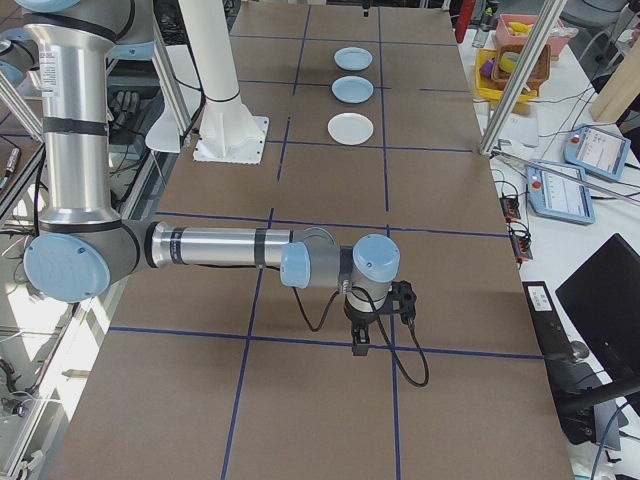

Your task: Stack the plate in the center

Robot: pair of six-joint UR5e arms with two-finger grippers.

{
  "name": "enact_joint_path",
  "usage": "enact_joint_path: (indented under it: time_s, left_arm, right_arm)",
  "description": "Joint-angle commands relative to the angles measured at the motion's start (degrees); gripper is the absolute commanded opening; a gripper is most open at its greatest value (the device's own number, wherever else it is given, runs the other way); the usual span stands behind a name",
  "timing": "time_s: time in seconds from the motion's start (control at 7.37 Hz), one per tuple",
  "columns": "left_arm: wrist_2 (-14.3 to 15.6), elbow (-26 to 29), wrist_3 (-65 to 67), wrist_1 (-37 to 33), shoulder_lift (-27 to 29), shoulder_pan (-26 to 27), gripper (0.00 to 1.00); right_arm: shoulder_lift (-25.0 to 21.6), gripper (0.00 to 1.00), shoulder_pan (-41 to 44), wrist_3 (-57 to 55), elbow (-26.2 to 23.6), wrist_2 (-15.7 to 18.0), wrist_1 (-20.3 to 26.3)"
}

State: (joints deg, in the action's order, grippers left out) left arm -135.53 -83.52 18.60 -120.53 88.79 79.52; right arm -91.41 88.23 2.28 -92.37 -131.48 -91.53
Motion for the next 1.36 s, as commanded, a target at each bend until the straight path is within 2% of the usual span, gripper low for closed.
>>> enact_joint_path:
  time_s: [0.0, 0.14, 0.68, 0.81, 0.95, 1.09, 1.22]
  left_arm:
    - [0.4, 6.5, 13.7, -14.6, -0.7, -7.2, 1.0]
    - [0.5, 7.1, 17.9, -16.6, -0.6, -10.5, 1.0]
    - [0.5, 7.1, 19.3, -16.5, 0.3, -16.7, 1.0]
    - [0.5, 7.2, 19.3, -16.5, 0.8, -17.0, 0.89]
    - [0.4, 7.1, 18.9, -16.7, 0.8, -17.0, 0.31]
    - [0.4, 7.1, 18.6, -16.7, 0.8, -17.0, 0.0]
    - [0.3, 7.3, 18.4, -16.7, 0.7, -17.0, 0.0]
  right_arm:
    - [0.0, 1.0, 0.0, 0.0, 0.0, 0.1, 0.0]
    - [0.0, 1.0, 0.0, 0.0, 0.0, 0.0, 0.0]
    - [0.0, 1.0, 0.0, 0.0, 0.0, 0.0, 0.0]
    - [0.0, 1.0, 0.0, 0.0, 0.1, 0.0, 0.0]
    - [0.0, 1.0, 0.0, 0.0, 0.0, 0.0, 0.0]
    - [0.0, 1.0, 0.0, 0.0, 0.0, 0.0, 0.0]
    - [0.0, 1.0, 0.0, 0.0, 0.1, 0.0, 0.0]
